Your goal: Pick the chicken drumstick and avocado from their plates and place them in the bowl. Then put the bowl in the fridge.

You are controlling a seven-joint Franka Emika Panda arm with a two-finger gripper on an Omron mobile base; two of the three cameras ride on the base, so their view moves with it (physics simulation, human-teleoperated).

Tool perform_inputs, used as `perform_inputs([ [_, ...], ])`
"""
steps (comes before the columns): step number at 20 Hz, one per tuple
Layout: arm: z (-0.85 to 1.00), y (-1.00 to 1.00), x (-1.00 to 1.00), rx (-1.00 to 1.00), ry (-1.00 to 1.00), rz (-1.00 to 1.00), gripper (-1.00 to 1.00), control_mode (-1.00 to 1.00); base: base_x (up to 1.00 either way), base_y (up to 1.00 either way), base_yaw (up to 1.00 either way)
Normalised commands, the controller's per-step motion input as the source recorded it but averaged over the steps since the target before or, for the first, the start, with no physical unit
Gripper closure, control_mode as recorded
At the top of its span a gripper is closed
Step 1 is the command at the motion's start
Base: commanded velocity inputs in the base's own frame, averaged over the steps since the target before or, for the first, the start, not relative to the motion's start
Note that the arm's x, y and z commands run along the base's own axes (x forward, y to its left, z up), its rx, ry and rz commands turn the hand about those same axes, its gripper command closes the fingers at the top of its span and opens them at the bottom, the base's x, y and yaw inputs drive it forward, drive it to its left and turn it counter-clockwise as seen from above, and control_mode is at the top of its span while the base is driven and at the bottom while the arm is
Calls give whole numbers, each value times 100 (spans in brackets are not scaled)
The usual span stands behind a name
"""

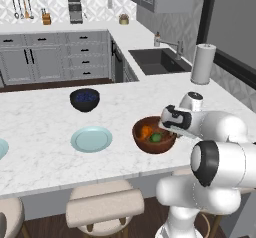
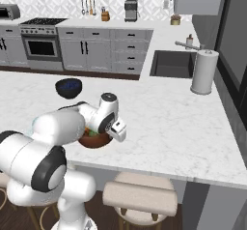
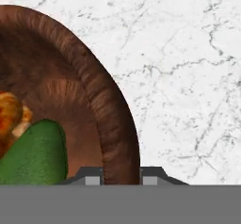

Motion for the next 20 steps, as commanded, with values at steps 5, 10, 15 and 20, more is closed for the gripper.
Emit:
perform_inputs([
  [5,100,6,-58,15,-1,-49,100,-100,0,0,0],
  [10,100,6,-41,17,0,-57,100,-100,0,0,0],
  [15,100,18,-67,21,-13,-37,100,-100,0,0,0],
  [20,95,4,-100,5,-36,-10,100,-100,0,0,0],
])
